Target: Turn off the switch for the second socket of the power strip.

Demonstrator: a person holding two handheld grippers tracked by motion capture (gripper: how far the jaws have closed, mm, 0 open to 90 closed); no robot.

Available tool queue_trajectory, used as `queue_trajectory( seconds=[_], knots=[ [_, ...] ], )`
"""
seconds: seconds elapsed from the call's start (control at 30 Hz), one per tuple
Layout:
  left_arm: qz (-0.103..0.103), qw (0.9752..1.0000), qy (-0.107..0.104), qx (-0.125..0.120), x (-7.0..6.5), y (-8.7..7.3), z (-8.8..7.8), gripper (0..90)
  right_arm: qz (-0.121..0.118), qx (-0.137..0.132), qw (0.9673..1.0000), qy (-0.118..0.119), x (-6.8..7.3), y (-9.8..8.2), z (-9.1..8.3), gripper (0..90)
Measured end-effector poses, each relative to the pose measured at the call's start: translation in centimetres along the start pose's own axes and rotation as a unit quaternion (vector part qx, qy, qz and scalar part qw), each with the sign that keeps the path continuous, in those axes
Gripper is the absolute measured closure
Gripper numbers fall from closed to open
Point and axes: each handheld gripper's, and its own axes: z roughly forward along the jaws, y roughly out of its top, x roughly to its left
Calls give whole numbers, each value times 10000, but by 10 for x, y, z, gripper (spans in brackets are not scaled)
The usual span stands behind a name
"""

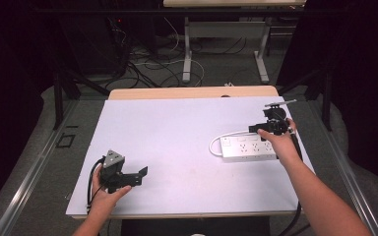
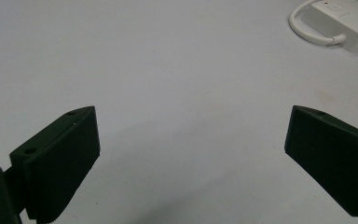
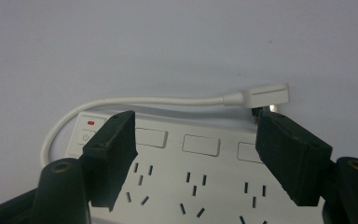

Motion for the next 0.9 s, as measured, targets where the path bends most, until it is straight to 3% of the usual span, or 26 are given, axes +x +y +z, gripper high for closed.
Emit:
queue_trajectory(
  seconds=[0.5, 0.9],
  knots=[
    [-4, 10000, 9, 6, 1, 0, 0, 44, 7, 160, 9997, -197, -7, 5, 14, 407],
    [-29, 10000, 43, -34, 1, -1, 1, 53, 148, 384, 9991, -113, -10, 6, 20, 603]
  ],
)
